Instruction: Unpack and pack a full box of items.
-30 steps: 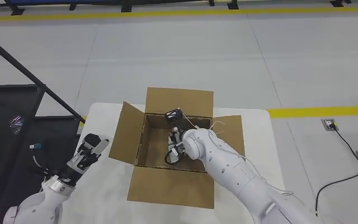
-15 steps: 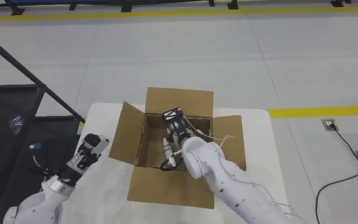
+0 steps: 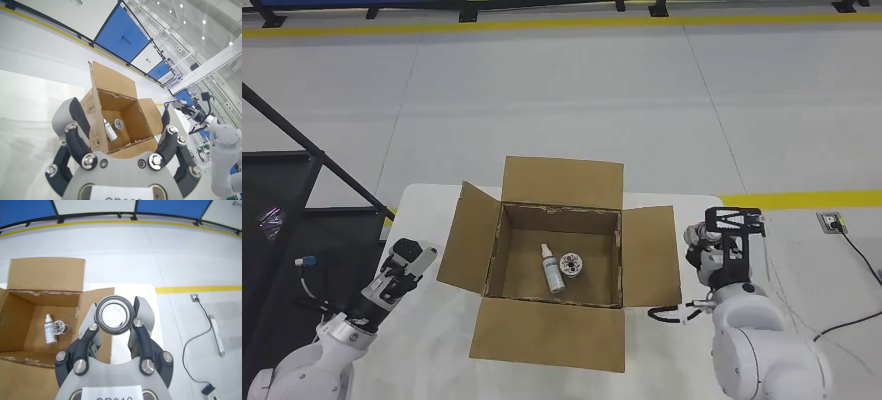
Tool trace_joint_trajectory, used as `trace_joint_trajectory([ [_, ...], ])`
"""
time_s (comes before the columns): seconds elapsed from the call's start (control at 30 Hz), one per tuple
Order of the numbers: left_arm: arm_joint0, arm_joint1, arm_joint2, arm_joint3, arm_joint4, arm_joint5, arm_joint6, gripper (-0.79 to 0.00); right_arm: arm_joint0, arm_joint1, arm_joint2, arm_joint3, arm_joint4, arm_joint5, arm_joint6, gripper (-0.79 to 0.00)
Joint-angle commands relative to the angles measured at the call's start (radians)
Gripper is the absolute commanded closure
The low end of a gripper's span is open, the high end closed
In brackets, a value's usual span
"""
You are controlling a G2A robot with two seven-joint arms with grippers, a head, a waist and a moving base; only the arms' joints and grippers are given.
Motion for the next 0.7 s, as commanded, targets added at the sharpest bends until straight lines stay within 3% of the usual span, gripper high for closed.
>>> trace_joint_trajectory([
  [0.0, 0.0, 0.0, 0.0, 0.0, 0.0, 0.0, 0.0, -0.785, -0.012, 0.002, 0.058, 0.059, 0.047, -0.03, -0.019, 0.0],
  [0.33, 0.0, 0.0, 0.0, 0.0, 0.0, 0.0, 0.0, -0.785, 0.005, 0.005, 0.172, 0.411, 0.236, -0.143, -0.213, 0.0],
  [0.67, 0.0, 0.0, 0.0, 0.0, 0.0, 0.0, 0.0, -0.785, 0.079, 0.004, 0.145, 0.605, 0.272, -0.168, -0.271, 0.0],
])
